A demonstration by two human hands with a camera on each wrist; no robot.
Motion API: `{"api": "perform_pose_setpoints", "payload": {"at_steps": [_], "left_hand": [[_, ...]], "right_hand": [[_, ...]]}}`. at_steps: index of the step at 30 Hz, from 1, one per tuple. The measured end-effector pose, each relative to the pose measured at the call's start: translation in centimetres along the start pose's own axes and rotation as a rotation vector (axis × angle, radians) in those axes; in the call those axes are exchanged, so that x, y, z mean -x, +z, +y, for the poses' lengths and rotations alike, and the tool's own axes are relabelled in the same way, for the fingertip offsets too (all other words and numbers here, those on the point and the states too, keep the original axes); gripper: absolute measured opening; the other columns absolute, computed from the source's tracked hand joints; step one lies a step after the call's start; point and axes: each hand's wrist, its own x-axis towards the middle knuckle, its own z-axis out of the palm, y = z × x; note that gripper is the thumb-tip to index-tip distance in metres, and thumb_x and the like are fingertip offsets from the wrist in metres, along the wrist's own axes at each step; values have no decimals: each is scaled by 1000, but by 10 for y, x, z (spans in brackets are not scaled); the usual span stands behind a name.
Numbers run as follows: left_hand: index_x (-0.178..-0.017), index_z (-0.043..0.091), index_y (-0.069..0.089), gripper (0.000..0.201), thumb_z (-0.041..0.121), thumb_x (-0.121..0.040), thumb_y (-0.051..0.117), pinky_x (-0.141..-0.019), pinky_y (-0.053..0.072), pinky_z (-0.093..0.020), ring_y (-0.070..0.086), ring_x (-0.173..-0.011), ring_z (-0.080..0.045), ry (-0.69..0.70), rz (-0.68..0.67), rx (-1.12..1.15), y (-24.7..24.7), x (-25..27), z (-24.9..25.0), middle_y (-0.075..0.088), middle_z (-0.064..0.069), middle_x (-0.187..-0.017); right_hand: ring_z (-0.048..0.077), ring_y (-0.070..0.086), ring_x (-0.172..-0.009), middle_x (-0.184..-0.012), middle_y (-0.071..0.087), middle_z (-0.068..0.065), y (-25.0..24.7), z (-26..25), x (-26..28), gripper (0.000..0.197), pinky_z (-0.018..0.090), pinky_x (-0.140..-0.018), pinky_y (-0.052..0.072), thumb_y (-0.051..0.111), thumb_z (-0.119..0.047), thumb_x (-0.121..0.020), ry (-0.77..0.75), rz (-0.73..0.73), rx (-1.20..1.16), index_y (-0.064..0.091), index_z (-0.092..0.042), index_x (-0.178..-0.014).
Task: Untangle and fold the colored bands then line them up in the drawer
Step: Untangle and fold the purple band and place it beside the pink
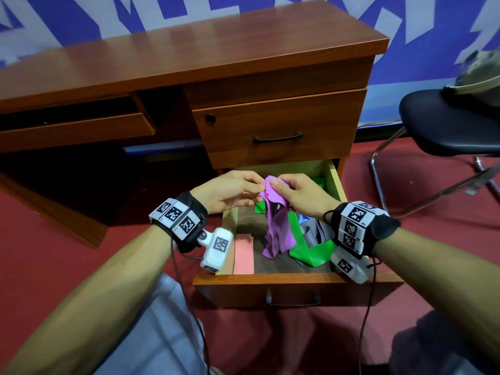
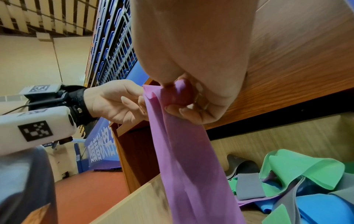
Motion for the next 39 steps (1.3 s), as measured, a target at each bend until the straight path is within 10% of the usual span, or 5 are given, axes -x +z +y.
{"api": "perform_pose_setpoints", "payload": {"at_steps": [20, 30, 39], "left_hand": [[-95, 9, 63, 11, 1, -99, 57, -63, 54, -19, 64, -72, -14, 21, 1, 70, 5, -2, -2, 66, -9, -84], [-97, 8, 64, 13, -1, -100, 55, -61, 54, -18, 64, -68, -13, 26, -14, 121, 5, -1, 2, 67, -9, -84], [-97, 8, 65, 12, 0, -99, 56, -68, 53, -22, 63, -73, -14, 34, -24, 119, 3, 0, 3, 66, -8, -87]], "right_hand": [[15, 47, -60, -70, 53, 8, 0, -2, 1, 53, 33, -58, 40, 49, -44, -103, -27, 39, 20, 58, 7, -87], [29, 60, -60, -81, 62, 32, 1, -9, 5, 49, 56, -58, 53, 49, -41, -103, -12, 49, -54, 57, 6, -92], [48, 67, -74, -81, 65, 26, 2, -17, 9, 43, 61, -63, 56, 48, -38, -104, 14, 54, -95, 59, 1, -94]]}}
